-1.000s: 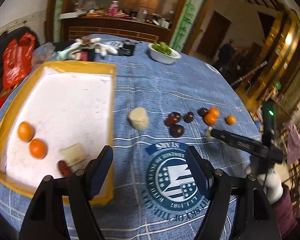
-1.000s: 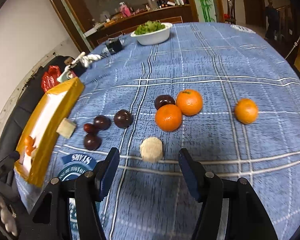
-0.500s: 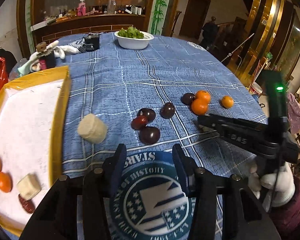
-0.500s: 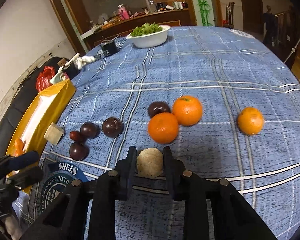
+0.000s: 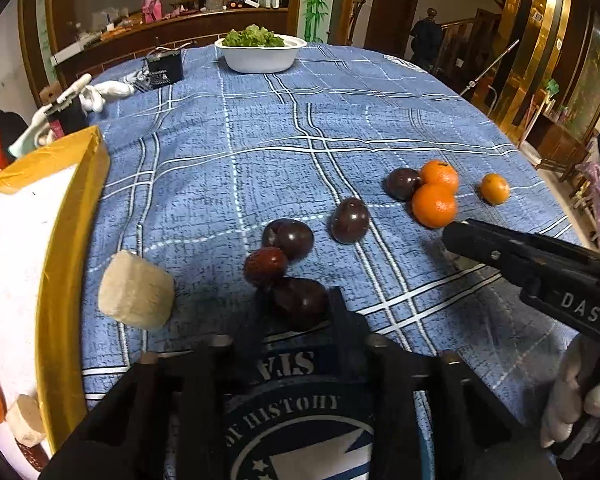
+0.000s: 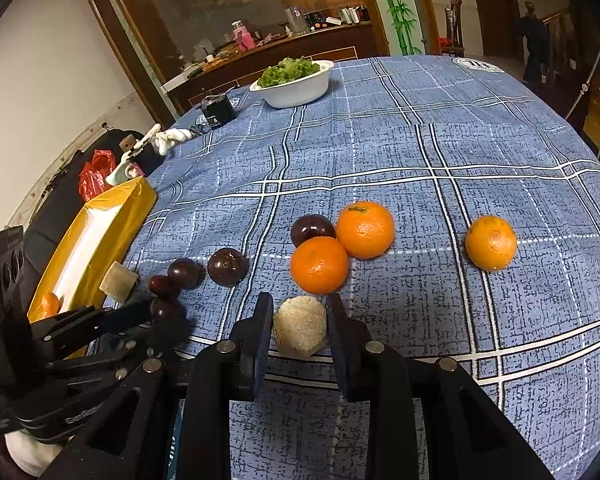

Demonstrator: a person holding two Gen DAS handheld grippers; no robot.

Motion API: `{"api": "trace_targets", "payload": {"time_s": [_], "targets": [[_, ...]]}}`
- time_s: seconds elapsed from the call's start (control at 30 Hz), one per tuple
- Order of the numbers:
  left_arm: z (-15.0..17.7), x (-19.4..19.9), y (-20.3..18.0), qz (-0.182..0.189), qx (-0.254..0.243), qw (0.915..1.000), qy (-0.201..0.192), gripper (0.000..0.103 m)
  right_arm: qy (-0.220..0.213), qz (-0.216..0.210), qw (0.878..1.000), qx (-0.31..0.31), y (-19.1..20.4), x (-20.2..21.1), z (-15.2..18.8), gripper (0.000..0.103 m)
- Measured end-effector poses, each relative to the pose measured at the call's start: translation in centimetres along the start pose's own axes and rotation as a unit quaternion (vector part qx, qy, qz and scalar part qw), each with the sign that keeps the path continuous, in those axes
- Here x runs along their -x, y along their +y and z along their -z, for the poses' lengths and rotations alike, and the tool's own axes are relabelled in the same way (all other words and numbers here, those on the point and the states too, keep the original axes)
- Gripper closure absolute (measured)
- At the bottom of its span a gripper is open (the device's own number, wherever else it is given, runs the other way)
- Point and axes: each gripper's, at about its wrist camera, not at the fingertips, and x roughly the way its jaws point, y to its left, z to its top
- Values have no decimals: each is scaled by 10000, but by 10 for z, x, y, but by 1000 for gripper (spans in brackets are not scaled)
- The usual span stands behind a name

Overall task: Organize fruits
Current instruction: 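Grasp a dark purple plum with the left tool, then release the plum into the tray with the left tool while the right tool drops the slice there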

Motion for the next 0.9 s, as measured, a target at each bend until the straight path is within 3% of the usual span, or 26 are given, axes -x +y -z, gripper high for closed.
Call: {"api": "trace_targets", "payload": {"time_s": [0.2,0.5,0.8,0.9], "targets": [[4,13,11,105,324,9993,-152,77,-8,23,10000,-10,0,0,0,74],[11,69,40,137,808,9945,-654,77,-205,85,9997,-30,-4,5,-1,74],[33,126,97,-161,1420,9835,-1113,77,-482,297,9984,-31,-3,14,-2,74],[44,144,119,-280,1565,9793,-1252,77,-477,-28,9987,-165,5,25,-5,74]]}}
